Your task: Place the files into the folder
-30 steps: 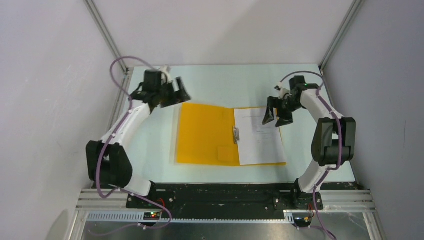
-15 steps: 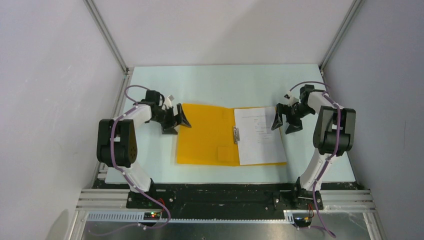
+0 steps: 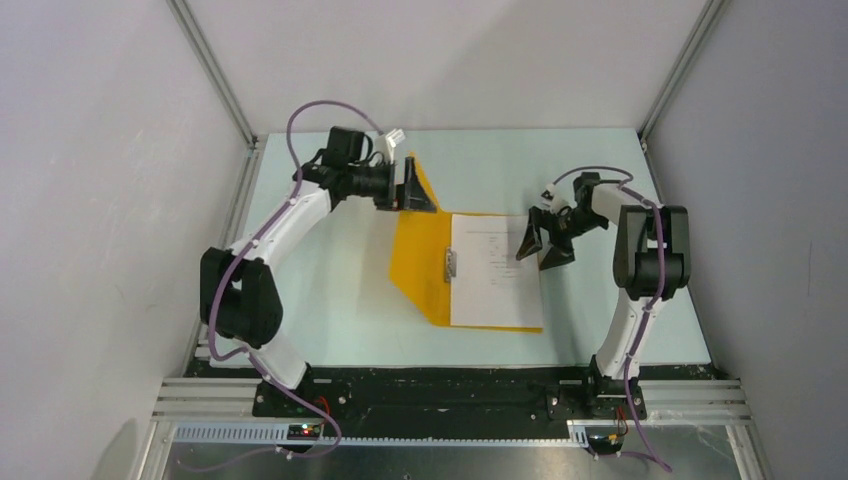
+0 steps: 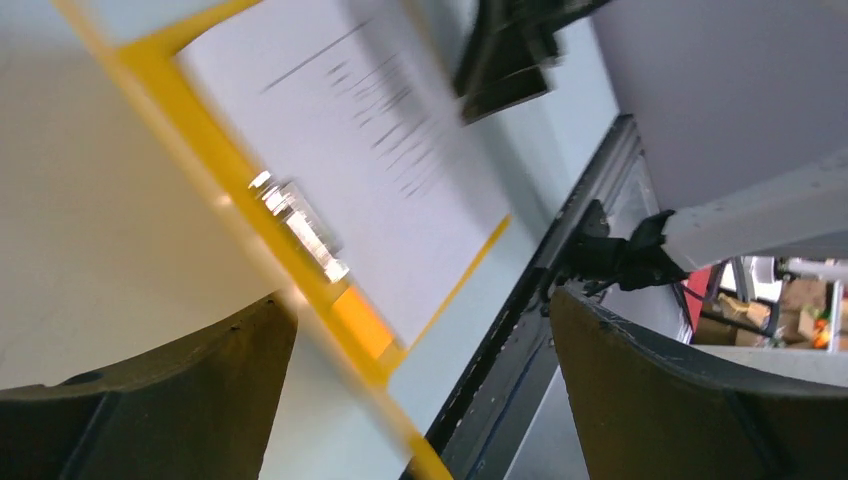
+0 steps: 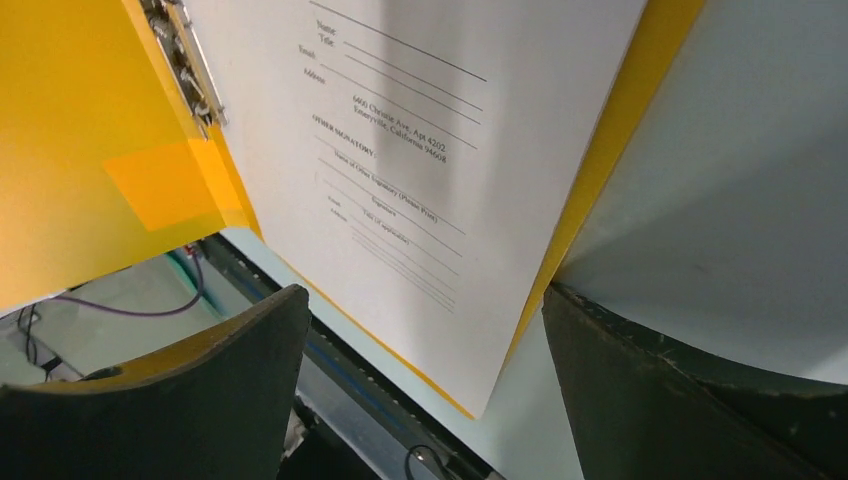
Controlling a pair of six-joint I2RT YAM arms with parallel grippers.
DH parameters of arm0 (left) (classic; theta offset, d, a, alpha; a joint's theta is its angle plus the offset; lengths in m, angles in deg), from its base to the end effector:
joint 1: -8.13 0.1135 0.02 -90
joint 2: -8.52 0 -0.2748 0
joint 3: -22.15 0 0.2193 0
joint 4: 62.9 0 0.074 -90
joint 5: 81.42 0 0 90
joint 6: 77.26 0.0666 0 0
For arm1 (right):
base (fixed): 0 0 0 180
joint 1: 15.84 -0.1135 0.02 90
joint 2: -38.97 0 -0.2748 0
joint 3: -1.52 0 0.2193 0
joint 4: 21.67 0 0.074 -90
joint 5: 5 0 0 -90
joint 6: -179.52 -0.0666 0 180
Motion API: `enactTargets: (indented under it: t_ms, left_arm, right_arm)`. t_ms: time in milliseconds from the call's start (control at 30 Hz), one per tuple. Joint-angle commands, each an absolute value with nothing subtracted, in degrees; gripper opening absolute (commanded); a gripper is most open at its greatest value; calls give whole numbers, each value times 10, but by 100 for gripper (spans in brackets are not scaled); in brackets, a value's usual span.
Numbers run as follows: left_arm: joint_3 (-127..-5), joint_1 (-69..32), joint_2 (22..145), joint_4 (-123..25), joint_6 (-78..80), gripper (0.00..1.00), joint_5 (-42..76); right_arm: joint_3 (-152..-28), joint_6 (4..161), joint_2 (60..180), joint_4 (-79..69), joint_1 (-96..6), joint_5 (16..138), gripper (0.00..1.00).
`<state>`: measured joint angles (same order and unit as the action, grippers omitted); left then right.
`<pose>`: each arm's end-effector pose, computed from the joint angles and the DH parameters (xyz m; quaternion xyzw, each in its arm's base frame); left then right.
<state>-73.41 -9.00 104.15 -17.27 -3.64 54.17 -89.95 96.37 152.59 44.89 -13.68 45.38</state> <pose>0.3209 -0.1487 0.3004 0.1517 0.8529 -0.4438 0.2294 0.3374 0.0298 0.1573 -0.0423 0.9398 0.3370 0.0372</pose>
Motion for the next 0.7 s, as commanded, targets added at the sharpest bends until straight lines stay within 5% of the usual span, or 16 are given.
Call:
enactTargets:
  t_ms: [0, 333, 667]
  left_arm:
    - [-812, -142, 1025, -184, -26, 100, 576]
    - [-927, -223, 1147, -240, -26, 100, 555]
    - [-1010, -281, 1330, -379, -90, 100, 544]
  right_arm:
    - [-926, 937, 1561, 416, -182, 408, 91]
    - [-983, 925, 1595, 437, -190, 395, 92]
    - [-991, 912, 1460, 464, -2, 381, 91]
